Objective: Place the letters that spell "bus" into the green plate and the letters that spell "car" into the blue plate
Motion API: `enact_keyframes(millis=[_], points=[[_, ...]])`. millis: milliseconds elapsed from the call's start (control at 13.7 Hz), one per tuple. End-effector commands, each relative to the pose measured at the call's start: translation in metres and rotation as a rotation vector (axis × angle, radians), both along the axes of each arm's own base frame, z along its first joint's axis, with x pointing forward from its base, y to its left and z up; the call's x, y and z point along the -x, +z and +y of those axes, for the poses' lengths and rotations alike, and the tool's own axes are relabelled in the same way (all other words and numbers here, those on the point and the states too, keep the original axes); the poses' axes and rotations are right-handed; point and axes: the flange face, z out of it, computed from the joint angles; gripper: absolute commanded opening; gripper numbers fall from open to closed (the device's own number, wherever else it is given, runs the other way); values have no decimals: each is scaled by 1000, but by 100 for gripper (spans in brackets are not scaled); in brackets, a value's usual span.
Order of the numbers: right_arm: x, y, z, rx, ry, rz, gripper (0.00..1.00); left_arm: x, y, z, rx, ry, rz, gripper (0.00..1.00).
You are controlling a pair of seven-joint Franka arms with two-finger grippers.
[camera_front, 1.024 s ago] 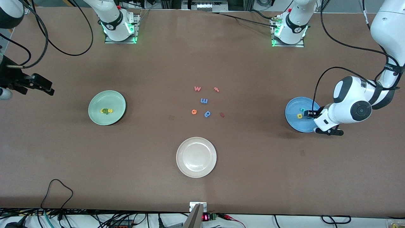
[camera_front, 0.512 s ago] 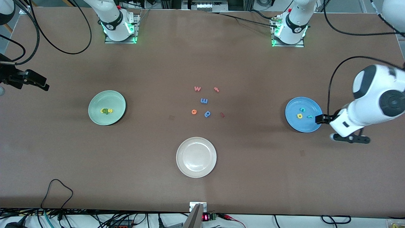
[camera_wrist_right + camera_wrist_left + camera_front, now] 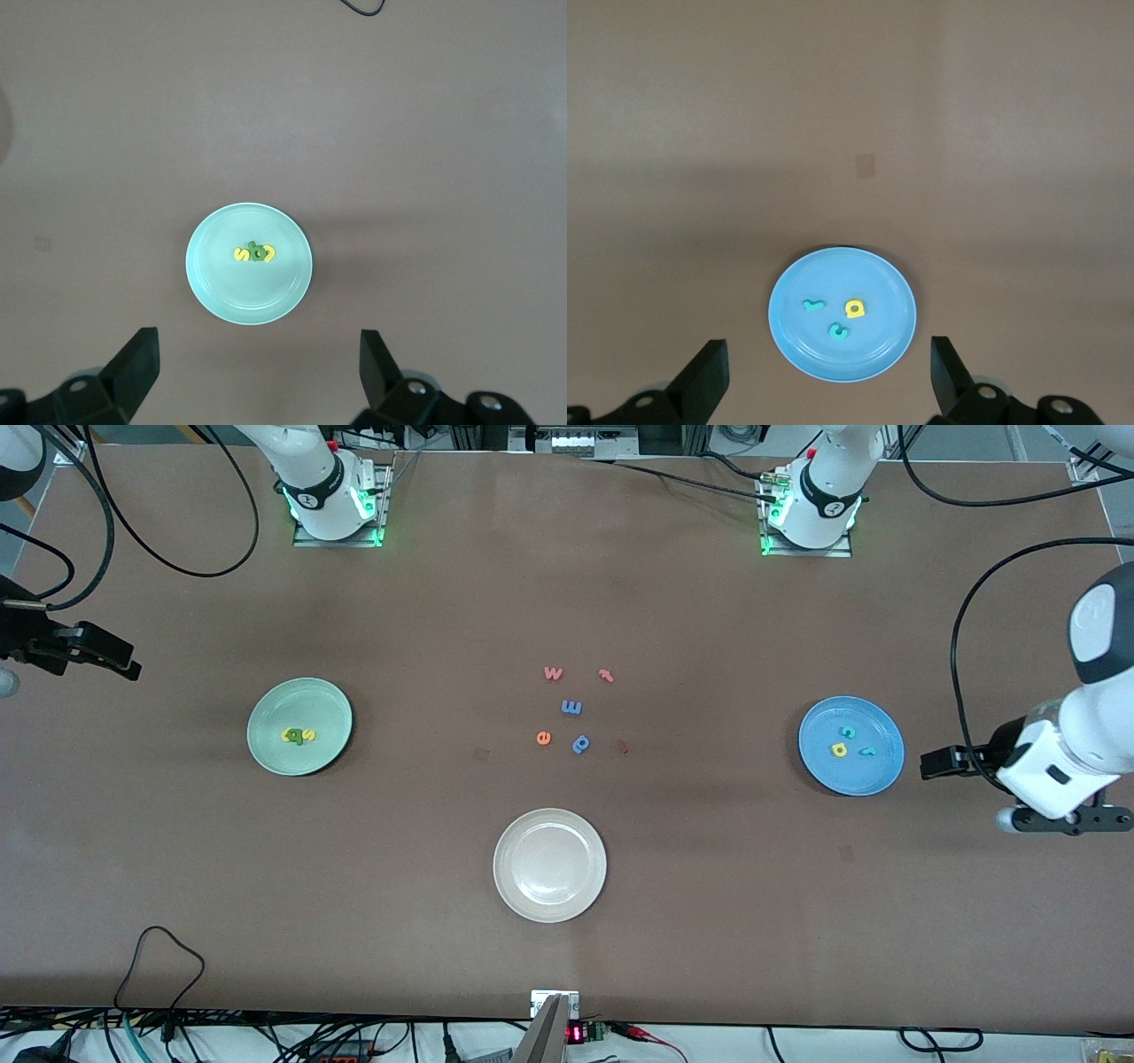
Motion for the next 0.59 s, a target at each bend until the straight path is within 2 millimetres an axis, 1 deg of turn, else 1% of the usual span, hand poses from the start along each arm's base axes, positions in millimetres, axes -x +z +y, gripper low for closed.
enact_keyframes(millis=[0,146,220,293,366,439,512], points=[[1,0,-3,9,7,14,100,4,27,10,3,39,-20,100],[4,-2,-2,8,9,39,100,11,45,17,-4,6,-43,100],[7,-4,-1,4,11,65,100,15,53,25,22,12,-55,100],[8,-6,4,2,15,80,100,20,65,26,32,5,-75,100],[8,-5,12,4,26,82,100,28,74,32,29,12,-81,100],[8,-6,16,4,35,83,100,39,80,33,33,11,-86,100],[8,-6,18,3,39,85,100,48,85,30,31,5,-101,100]])
